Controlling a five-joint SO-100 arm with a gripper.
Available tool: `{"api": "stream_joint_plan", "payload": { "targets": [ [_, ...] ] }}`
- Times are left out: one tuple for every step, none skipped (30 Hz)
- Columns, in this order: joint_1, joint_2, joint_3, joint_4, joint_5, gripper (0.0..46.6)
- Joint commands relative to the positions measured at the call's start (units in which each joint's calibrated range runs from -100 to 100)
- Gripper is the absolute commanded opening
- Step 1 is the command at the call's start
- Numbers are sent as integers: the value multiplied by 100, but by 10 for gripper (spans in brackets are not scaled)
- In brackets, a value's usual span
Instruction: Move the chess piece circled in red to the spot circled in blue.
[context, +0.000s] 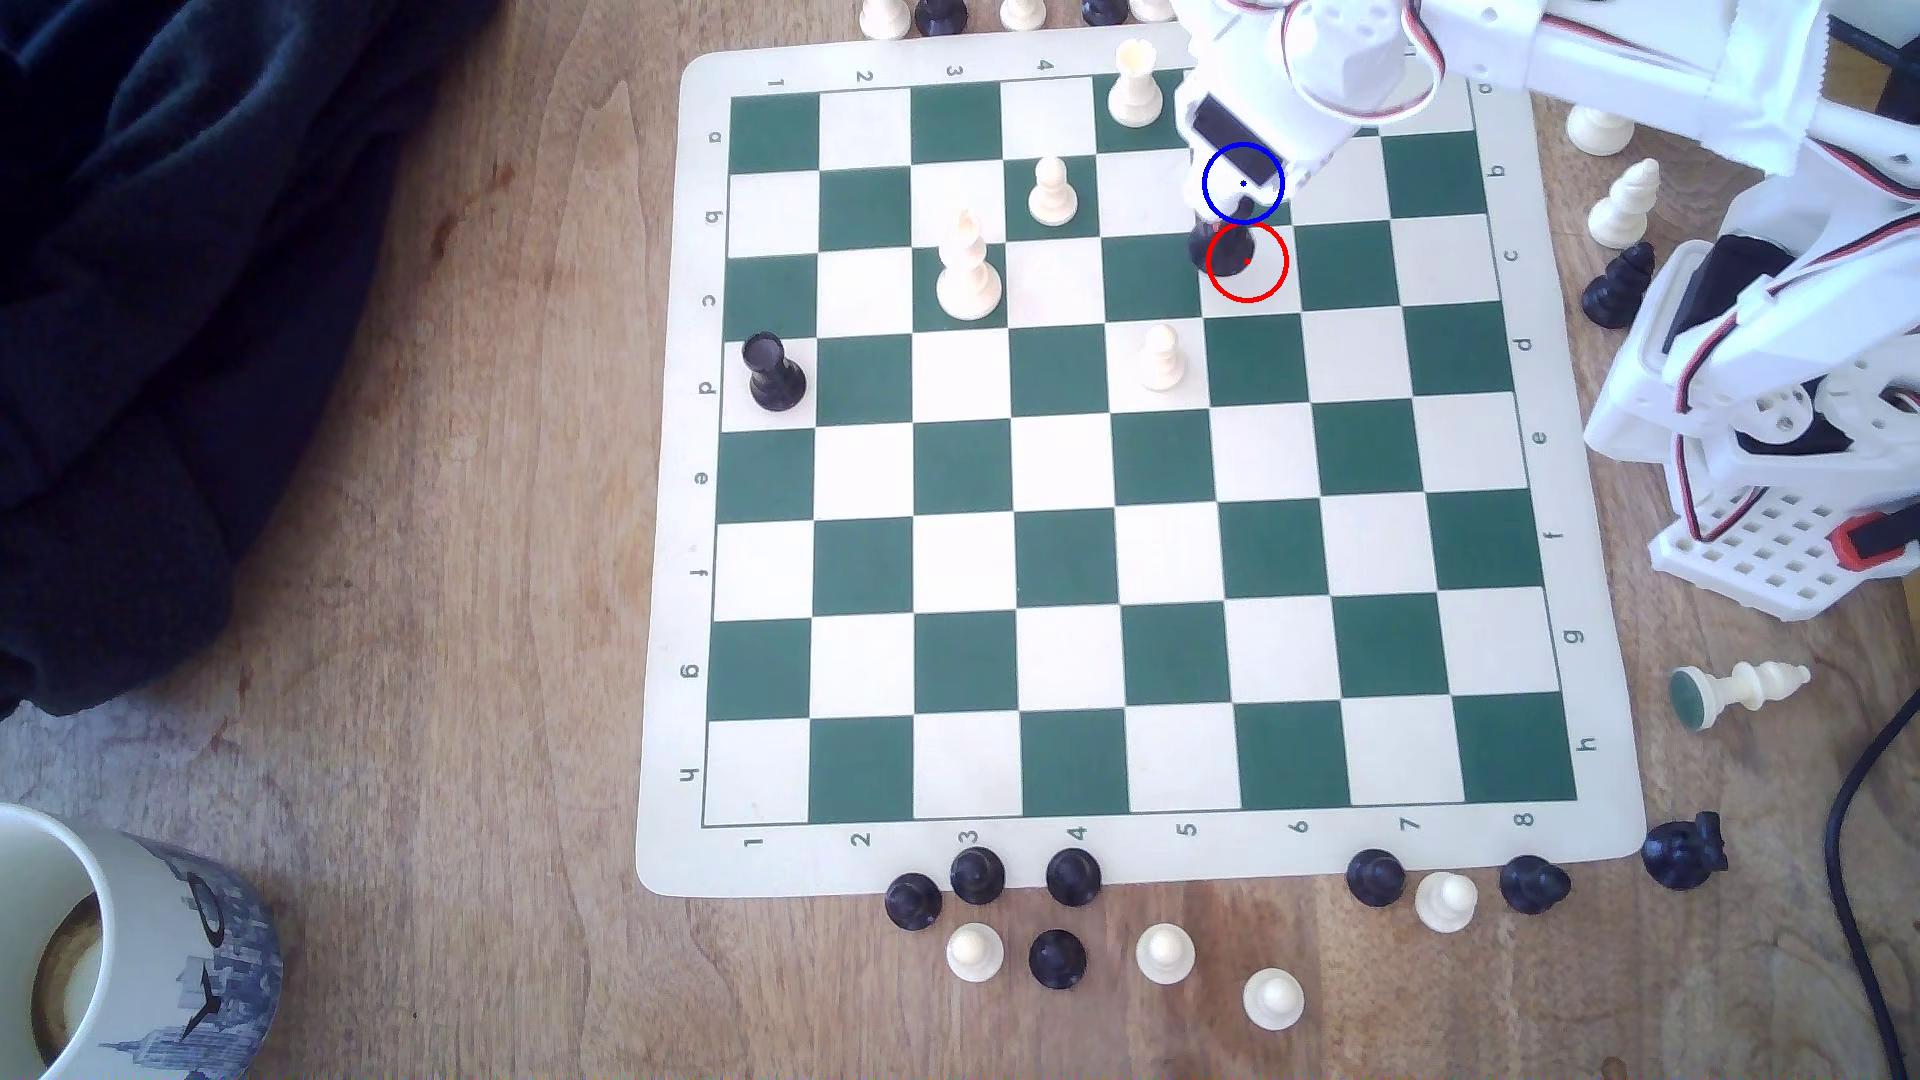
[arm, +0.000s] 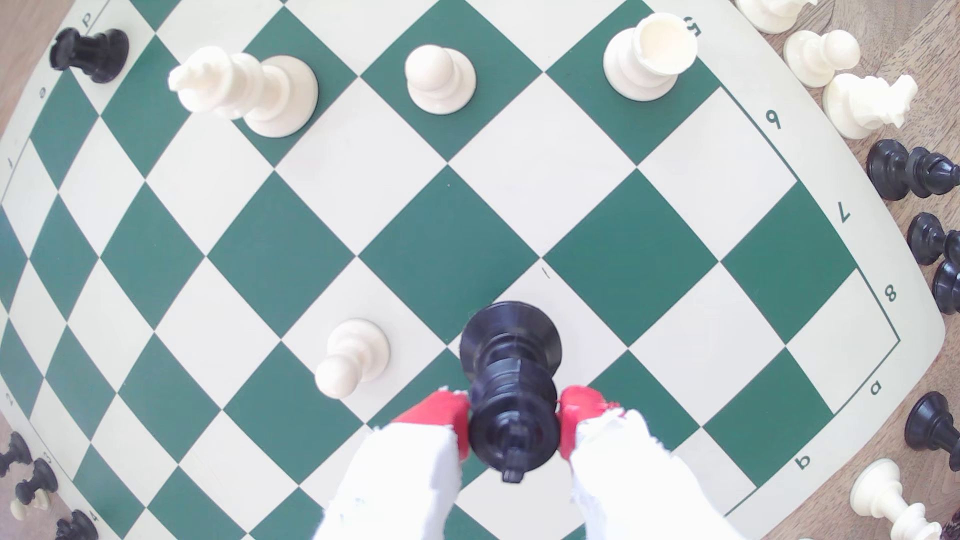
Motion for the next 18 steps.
{"api": "stream_joint_plan", "payload": {
  "targets": [
    [41, -380, -485, 111, 63, 43],
    [80, -372, -476, 111, 83, 43],
    [127, -355, -467, 111, 93, 43],
    [174, -329, -449, 111, 112, 42],
    [275, -287, -430, 87, 156, 42],
    [330, -261, -430, 70, 171, 41],
    [385, -236, -430, 29, 186, 41],
    [440, -210, -430, 5, 200, 41],
    [534, -151, -430, -52, 234, 40],
    [573, -126, -430, -77, 249, 40],
    [596, -100, -430, -93, 259, 40],
    [612, -66, -430, -110, 269, 40],
    [635, -41, -430, -126, 274, 40],
    [643, 27, -430, -167, 278, 40],
    [643, 61, -430, -192, 278, 40],
    [651, 104, -430, -216, 278, 40],
    [651, 146, -430, -233, 278, 40],
    [651, 265, -458, -265, 283, 40]
  ]
}}
